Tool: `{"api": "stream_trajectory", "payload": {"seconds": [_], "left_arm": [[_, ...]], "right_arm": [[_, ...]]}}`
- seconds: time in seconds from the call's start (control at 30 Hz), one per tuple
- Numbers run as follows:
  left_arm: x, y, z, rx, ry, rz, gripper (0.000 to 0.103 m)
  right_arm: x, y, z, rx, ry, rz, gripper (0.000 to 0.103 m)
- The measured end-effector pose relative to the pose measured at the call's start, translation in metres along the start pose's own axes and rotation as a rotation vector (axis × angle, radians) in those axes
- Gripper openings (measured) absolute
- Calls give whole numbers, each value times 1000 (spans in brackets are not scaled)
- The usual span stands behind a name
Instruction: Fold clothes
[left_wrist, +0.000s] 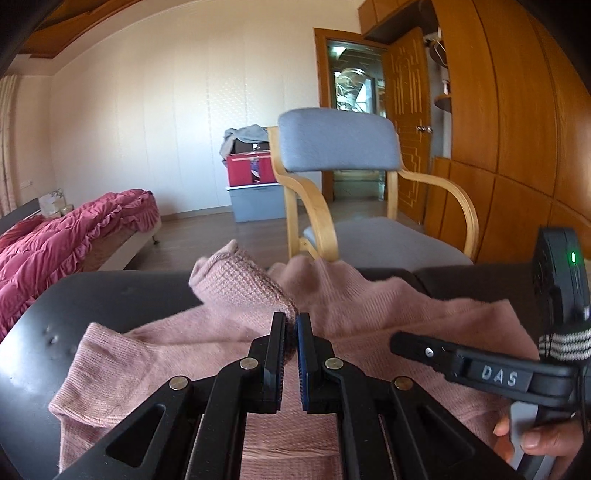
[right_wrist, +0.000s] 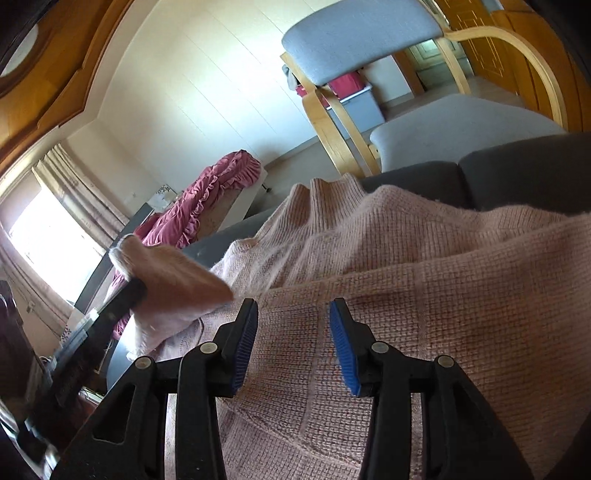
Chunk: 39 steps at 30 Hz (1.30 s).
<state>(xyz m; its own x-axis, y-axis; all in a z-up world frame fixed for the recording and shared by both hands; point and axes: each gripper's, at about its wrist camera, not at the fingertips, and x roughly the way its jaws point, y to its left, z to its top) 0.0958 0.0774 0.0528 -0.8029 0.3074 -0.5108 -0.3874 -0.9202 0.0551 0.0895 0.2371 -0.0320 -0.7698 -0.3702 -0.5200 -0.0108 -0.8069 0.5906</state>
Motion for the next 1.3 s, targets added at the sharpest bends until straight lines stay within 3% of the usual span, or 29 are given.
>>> {"api": "stream_trajectory", "payload": {"seconds": [0.23, 0.33, 0.47, 0.53, 0.6, 0.67, 0.87, 0.93, 1.1, 1.17, 1.2, 1.3], "left_arm": [[15, -22, -5, 10, 33, -51, 5], [35, -35, -6, 46, 121, -101, 8], [52, -32, -17, 0, 259, -259, 13], [45, -15, -20, -67, 250, -349, 13], [33, 11, -20, -137, 196, -382, 15], [27, 36, -18, -187, 158, -342, 16], [26, 127, -26, -303, 73, -58, 16], [32, 153, -39, -352, 86, 6, 16], [54, 210, -79, -674, 162, -97, 16], [56, 218, -87, -737, 159, -130, 16], [54, 218, -87, -734, 148, -135, 16], [42, 215, -87, -704, 81, -139, 16]], "right_arm": [[-8, -18, 5, 83, -41, -13, 44], [-15, -26, 8, 114, -77, -31, 44], [-19, -31, 10, 125, -91, -38, 44], [-18, -32, 10, 132, -86, -38, 44], [-18, -34, 11, 136, -82, -38, 44], [-17, -33, 11, 130, -79, -41, 44], [-8, -30, 8, 113, -36, -60, 46], [-4, -32, 7, 121, -23, -49, 56], [14, -12, 8, -15, 13, -77, 62], [21, -5, 8, -50, 38, -27, 38], [24, -5, 8, -53, 51, -13, 12], [22, -10, 8, -29, 51, 8, 9]]}}
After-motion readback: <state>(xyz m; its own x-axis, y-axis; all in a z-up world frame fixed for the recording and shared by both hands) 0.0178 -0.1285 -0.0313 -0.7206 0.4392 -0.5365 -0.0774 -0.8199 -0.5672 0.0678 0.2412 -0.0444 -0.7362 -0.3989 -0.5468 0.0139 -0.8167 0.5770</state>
